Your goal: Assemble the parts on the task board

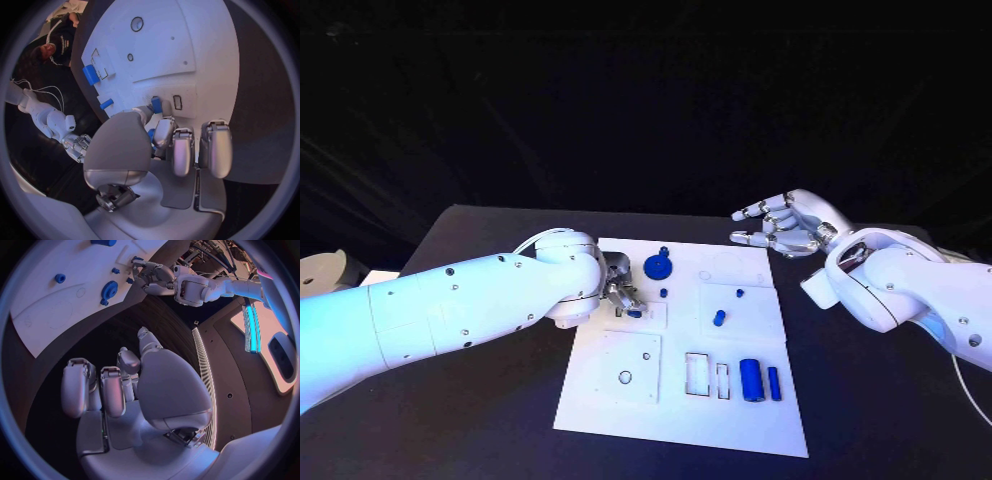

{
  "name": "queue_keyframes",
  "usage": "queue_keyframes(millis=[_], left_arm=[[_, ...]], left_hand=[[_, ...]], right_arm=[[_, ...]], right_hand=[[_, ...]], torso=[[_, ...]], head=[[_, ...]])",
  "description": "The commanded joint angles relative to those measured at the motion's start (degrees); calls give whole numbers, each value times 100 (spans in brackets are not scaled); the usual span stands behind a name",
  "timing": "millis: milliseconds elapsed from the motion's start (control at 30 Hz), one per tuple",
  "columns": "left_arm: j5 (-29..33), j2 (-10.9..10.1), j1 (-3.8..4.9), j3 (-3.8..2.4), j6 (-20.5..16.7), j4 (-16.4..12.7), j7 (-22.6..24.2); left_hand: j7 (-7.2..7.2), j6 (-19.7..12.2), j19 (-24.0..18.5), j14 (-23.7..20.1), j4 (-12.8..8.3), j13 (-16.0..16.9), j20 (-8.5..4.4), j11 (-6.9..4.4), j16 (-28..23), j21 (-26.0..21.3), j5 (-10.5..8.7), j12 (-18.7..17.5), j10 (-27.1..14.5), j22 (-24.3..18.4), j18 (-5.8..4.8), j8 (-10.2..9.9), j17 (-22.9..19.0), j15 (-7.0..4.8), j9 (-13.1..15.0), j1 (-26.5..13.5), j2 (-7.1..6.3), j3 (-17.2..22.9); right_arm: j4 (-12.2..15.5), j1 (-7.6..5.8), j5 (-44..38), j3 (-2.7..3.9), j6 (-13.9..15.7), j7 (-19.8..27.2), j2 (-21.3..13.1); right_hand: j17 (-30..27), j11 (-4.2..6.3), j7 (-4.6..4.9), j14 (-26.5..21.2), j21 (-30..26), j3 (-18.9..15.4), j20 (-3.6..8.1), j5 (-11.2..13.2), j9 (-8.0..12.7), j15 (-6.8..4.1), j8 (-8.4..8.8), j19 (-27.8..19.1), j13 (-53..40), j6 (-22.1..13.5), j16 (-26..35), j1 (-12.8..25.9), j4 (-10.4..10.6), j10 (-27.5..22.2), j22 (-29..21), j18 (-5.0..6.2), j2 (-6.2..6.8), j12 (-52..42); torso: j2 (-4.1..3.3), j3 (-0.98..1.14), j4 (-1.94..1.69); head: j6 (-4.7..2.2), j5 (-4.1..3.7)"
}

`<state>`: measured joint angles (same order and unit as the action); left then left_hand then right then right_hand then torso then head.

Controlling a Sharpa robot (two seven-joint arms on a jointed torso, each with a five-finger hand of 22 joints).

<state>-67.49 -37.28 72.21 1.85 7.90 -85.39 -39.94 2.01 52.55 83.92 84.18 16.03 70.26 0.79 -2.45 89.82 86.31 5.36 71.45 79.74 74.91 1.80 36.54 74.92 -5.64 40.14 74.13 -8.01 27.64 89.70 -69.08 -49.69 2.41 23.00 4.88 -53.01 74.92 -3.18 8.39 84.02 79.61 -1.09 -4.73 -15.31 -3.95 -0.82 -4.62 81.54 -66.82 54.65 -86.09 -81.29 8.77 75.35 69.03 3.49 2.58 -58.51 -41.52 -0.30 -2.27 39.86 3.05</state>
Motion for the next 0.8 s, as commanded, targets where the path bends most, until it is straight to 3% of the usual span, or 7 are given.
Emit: queue_keyframes(millis=[33,367,800], left_arm=[[-62,-1,-15,6,181,4,-261],[-42,8,-24,6,288,3,-270],[60,150,-29,13,408,204,-283]], left_hand=[[-47,46,320,582,-685,5,10,4,18,29,-34,25,52,900,-35,18,1508,19,13,24,24,717],[-48,48,323,582,-688,8,9,4,18,32,-45,29,54,906,-36,18,1508,19,16,18,23,722],[-64,103,349,582,-616,34,7,-4,18,60,-209,53,71,963,-49,57,1508,12,99,-250,78,742]], right_arm=[[7,4,-39,0,-97,45,5],[17,6,-38,0,-104,48,3],[72,6,-49,0,-110,38,-10]], right_hand=[[959,-2,3,458,-24,-1,4,14,1,-36,5,-25,8,29,19,3,-17,-30,-5,79,-19,23],[959,-2,3,458,-24,-1,4,14,1,-36,5,-25,8,29,19,3,-17,-30,-5,79,-19,23],[954,0,0,457,-30,-11,5,33,-1,-37,2,-28,21,39,23,8,-21,-32,-15,81,-24,30]], torso=[[3,2,1],[-2,2,5],[-3,6,3]], head=[[-1,0],[-8,5],[5,-5]])
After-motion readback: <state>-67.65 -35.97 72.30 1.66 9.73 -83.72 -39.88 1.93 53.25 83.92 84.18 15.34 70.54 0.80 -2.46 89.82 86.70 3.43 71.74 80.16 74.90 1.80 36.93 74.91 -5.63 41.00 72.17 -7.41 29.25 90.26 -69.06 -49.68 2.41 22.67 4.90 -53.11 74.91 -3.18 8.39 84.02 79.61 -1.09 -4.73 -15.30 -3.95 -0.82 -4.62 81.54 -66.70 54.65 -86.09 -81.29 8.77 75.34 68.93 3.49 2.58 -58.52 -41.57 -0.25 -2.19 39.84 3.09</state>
